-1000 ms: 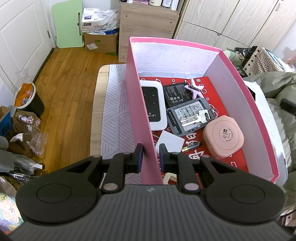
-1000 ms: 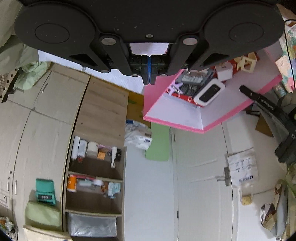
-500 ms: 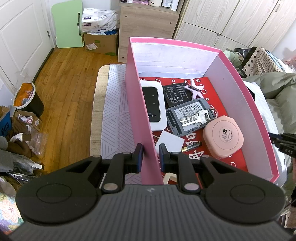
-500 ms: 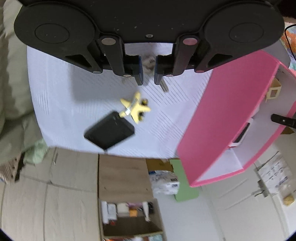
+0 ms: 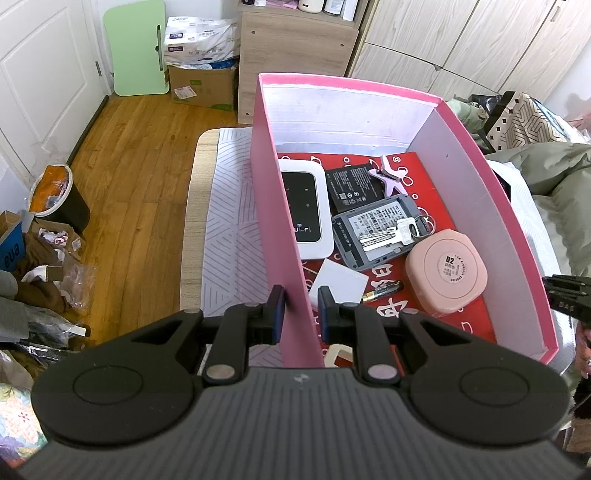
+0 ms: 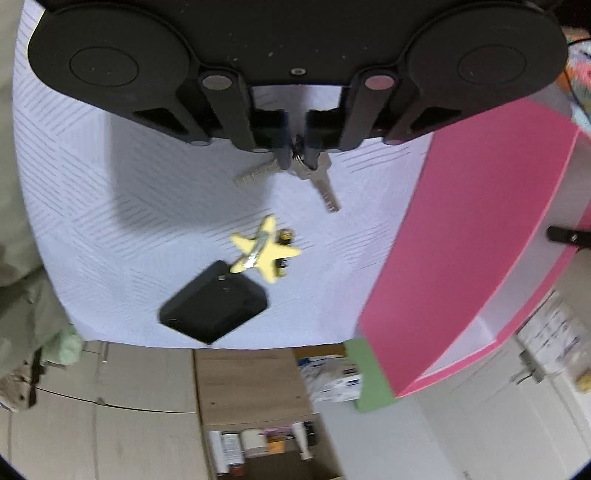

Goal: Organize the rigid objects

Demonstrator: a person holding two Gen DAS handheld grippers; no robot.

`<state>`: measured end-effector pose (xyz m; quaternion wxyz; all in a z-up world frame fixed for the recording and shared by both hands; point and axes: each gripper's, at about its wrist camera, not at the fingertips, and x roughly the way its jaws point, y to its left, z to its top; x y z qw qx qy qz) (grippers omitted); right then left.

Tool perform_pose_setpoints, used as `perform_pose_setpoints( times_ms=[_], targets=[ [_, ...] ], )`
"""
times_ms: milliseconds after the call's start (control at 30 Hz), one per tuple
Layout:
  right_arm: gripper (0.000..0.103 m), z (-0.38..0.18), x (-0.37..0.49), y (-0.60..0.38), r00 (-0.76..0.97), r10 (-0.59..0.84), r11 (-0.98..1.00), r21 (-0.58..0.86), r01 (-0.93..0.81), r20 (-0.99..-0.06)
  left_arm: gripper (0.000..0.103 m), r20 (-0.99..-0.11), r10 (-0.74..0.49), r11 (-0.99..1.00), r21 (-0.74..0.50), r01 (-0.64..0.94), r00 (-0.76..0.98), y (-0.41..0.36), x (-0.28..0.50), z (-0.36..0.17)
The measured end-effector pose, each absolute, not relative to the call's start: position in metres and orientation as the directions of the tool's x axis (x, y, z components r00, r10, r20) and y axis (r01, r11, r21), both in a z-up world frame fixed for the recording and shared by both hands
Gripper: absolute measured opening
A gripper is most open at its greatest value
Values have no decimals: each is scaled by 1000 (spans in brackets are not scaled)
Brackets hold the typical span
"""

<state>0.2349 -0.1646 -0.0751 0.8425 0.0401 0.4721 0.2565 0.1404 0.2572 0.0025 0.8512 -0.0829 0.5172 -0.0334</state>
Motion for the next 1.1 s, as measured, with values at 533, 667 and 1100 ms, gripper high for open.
perform_pose_setpoints(
  times_ms=[533,667,1100],
  targets=[
    [5,14,237,-159,372,780,625,596,-505,-503,16,-874,-147,983,-181,-30,463,257,139,2],
    [5,46,228,-140,360,805,587,542,-601,-472,16,-874,-146,983,-181,-30,464,257,139,2],
    [5,26,216,-59,81,858,412,585,-698,-508,16,-873,-146,983,-182,-33,465,258,139,2]
  ],
)
